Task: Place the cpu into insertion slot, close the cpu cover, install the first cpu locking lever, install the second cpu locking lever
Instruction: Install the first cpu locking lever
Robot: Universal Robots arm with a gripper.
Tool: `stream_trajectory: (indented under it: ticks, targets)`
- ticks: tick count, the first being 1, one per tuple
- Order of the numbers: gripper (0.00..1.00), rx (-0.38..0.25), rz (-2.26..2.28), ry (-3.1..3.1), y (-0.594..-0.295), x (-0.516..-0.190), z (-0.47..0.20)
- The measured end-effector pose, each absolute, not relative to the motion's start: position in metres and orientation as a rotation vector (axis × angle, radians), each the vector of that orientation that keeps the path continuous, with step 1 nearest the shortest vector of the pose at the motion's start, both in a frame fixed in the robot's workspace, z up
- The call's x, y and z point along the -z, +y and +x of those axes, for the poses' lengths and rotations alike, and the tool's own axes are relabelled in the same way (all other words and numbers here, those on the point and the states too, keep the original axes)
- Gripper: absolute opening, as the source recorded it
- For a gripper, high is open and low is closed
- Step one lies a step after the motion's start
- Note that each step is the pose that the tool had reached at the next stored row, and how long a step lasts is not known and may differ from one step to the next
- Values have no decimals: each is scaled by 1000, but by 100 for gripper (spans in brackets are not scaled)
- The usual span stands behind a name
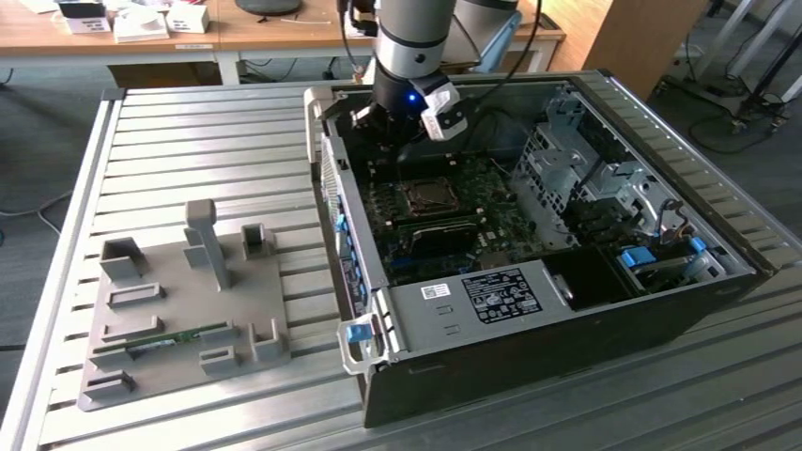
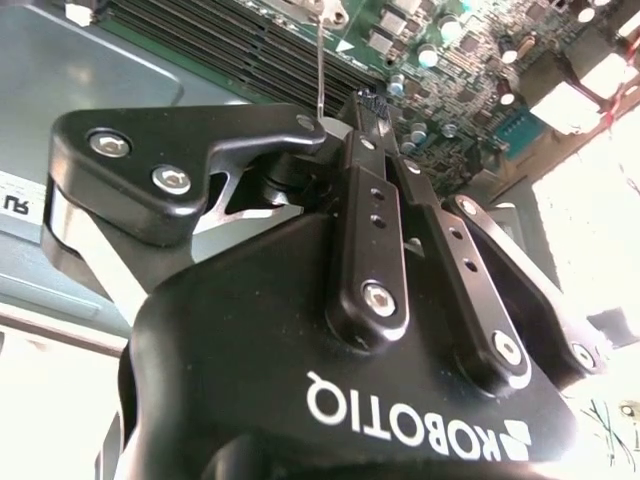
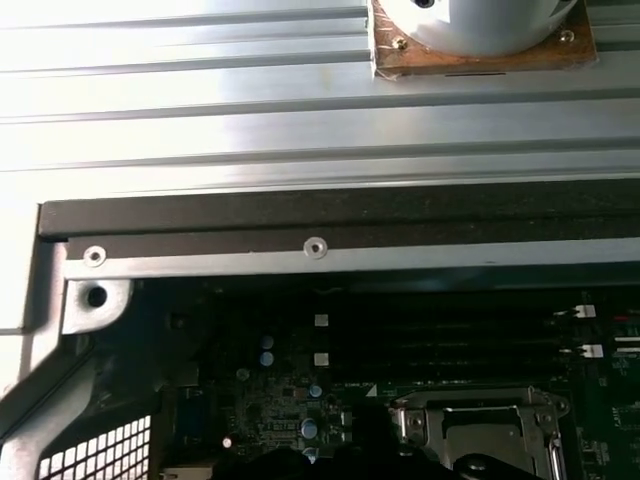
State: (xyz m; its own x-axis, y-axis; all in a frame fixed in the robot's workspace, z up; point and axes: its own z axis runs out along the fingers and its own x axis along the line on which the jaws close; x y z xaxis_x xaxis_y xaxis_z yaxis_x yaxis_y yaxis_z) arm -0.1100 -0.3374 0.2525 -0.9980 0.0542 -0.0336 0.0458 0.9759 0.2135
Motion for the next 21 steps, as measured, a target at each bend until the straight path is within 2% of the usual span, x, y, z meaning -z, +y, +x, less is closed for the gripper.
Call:
stream_trajectory:
  ticks: [21]
  targets:
    - [11, -333, 78, 3084, -337, -252, -85]
